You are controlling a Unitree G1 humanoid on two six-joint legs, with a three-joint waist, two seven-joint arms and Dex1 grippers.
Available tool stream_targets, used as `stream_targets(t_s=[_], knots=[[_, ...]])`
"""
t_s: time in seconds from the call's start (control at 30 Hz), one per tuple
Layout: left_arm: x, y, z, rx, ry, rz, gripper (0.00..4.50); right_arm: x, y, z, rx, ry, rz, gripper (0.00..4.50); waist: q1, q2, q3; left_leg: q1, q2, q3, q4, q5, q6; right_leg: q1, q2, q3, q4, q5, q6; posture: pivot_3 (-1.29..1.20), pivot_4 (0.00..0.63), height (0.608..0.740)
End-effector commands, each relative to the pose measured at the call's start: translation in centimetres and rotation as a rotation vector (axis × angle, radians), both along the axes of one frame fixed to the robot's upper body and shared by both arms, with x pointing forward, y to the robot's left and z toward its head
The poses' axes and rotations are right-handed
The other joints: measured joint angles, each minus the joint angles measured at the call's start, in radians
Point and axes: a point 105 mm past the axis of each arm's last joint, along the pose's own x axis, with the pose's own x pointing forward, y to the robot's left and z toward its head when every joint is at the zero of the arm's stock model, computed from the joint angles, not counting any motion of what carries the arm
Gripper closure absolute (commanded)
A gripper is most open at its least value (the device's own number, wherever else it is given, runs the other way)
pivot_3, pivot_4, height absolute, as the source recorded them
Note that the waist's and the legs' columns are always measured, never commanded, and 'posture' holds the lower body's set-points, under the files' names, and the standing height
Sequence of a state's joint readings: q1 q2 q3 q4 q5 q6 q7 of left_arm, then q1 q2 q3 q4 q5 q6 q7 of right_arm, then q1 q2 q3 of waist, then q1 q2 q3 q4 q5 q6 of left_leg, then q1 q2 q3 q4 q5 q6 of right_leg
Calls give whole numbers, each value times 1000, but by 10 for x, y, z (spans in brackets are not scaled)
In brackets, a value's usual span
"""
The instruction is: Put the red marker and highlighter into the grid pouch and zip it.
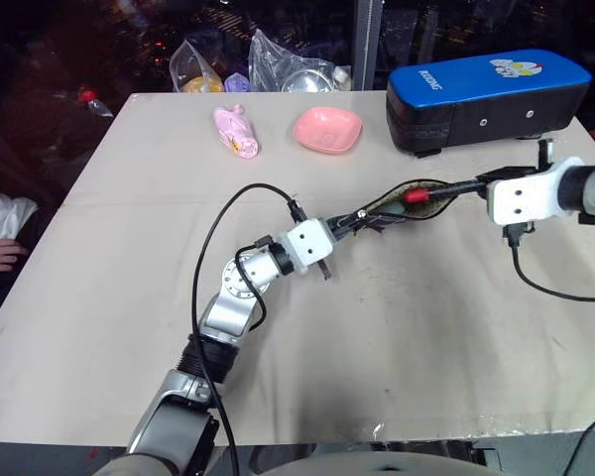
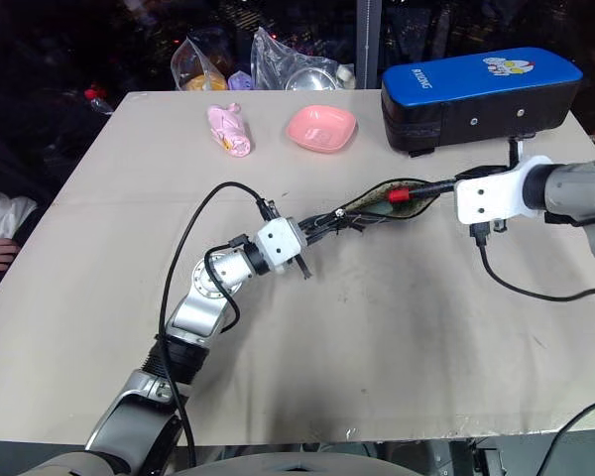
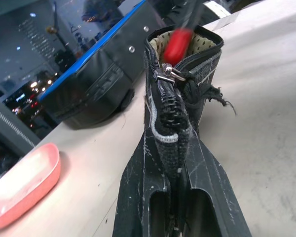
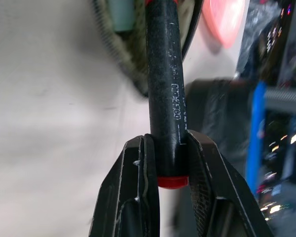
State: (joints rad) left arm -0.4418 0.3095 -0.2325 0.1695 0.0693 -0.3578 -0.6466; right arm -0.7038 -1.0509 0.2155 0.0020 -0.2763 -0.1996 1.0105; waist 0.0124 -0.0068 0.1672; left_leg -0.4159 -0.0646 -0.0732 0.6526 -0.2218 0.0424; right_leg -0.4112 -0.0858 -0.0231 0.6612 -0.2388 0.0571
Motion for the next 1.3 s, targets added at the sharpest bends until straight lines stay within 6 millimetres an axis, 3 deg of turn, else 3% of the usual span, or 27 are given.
stream_targets(t_s=[0.03,0.13,0.33,0.37,0.47,0.53,0.63,0.7,0.77,0.87,1.0,1.1,1.3], knots=[[-3,-7,14,-12,-66,-31,4500,-1,34,7,-7,-41,123,4240,-1,0,0,0,0,0,0,0,0,0,0,0,0,0,0,0,150,734],[-3,-10,14,-26,-63,-34,4500,-4,54,-2,12,-12,180,4240,1,0,0,0,0,0,0,0,0,0,0,1,0,0,0,0,150,734],[-5,-13,16,-65,-48,-28,4500,-8,75,-17,73,44,224,4240,2,0,0,-1,-1,-1,0,0,0,0,0,1,0,0,0,0,150,734],[-5,-12,15,-69,-44,-25,4500,-7,76,-15,90,38,223,3224,2,0,0,0,-1,-1,0,0,0,0,0,1,0,0,0,0,150,734],[-4,-11,14,-76,-35,-14,4500,-3,64,-2,163,45,170,1684,1,0,0,0,-1,-1,0,0,0,0,0,1,1,0,0,0,150,734],[-3,-10,14,-79,-29,-6,4500,-4,50,17,288,104,99,1007,1,0,0,0,-1,-1,0,0,0,0,0,0,1,0,0,0,150,734],[-2,-9,14,-85,-23,-3,4500,-17,42,36,459,240,47,1007,4,0,0,-1,-1,-1,1,0,0,0,0,1,1,0,0,0,150,734],[-2,-11,15,-96,-18,-8,4500,-44,50,38,623,461,56,1007,4,0,0,-1,-1,-2,0,0,1,0,-1,2,0,0,0,0,150,734],[-2,-12,15,-101,-16,-13,4500,-77,62,31,748,724,68,1007,4,0,0,-1,0,-3,0,-2,4,0,-3,2,0,0,0,0,150,734],[-2,-13,16,-105,-13,-17,4500,-104,70,18,804,929,46,1007,3,0,0,-1,1,-3,0,-3,4,0,-3,2,0,0,-1,0,150,734],[-2,-14,16,-107,-9,-22,4500,-102,73,-10,910,1034,-119,1007,4,0,0,-1,1,-3,1,-3,5,1,-4,1,0,1,-2,0,150,734],[-5,-17,14,-99,-6,-41,4500,-72,69,-37,1011,988,-324,1007,4,-1,0,-1,1,-2,2,-3,5,1,-4,1,0,1,-1,0,150,734],[-9,-18,15,-76,-22,-62,4500,-52,78,-47,1063,1000,-380,1007,1,-1,-1,-1,0,-2,1,-2,4,0,-1,1,1,1,-1,0,150,734]])
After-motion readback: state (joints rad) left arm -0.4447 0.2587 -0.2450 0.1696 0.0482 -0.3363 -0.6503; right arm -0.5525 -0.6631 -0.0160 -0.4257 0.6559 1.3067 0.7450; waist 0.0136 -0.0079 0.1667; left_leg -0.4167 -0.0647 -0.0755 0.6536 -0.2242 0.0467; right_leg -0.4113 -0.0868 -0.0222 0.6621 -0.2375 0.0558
